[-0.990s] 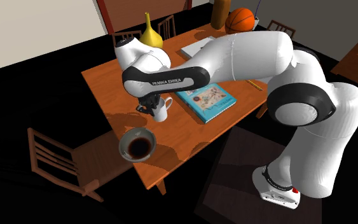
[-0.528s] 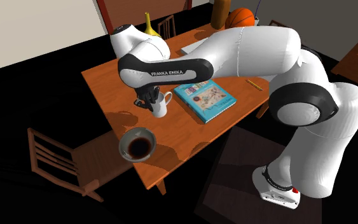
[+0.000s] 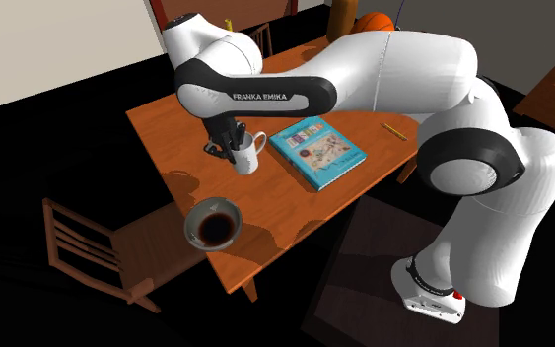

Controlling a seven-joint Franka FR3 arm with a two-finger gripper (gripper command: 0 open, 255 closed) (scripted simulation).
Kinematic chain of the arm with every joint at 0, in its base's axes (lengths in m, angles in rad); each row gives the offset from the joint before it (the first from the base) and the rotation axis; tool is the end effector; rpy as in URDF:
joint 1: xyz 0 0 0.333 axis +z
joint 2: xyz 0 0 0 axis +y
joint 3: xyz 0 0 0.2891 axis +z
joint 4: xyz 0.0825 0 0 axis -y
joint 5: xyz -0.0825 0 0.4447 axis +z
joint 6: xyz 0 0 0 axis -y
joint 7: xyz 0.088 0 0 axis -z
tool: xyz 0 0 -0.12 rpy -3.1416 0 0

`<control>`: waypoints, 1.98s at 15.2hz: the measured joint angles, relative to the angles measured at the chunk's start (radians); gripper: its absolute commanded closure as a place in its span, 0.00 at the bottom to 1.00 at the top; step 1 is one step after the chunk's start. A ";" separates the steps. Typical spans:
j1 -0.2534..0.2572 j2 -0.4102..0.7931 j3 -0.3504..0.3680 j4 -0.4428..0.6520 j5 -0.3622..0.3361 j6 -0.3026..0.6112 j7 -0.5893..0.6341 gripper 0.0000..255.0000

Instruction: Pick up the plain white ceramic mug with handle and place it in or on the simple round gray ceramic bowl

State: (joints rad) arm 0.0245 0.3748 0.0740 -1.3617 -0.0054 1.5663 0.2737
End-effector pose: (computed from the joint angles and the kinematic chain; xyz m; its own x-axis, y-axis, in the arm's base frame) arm 0.6984 0.0616 0.4473 0.9699 -0.1762 -0.1680 -0.1746 -0.9843 0.0246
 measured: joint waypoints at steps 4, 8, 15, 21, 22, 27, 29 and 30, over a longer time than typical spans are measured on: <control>0.018 0.001 0.009 0.040 0.001 -0.038 0.025 1.00; 0.072 0.023 0.034 0.088 0.003 -0.063 0.103 1.00; 0.180 0.097 0.077 0.234 -0.001 -0.131 0.247 1.00; 0.188 0.083 0.081 0.148 0.002 -0.059 0.261 1.00; 0.187 0.080 0.082 0.131 0.002 -0.045 0.261 1.00; 0.185 0.071 0.081 0.051 0.003 0.027 0.260 1.00; 0.184 0.072 0.081 0.023 0.003 0.056 0.258 1.00; 0.183 0.068 0.081 0.004 0.003 0.071 0.257 1.00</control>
State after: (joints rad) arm 0.2074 0.4428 0.1546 -1.3581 -0.0021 1.6368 0.5305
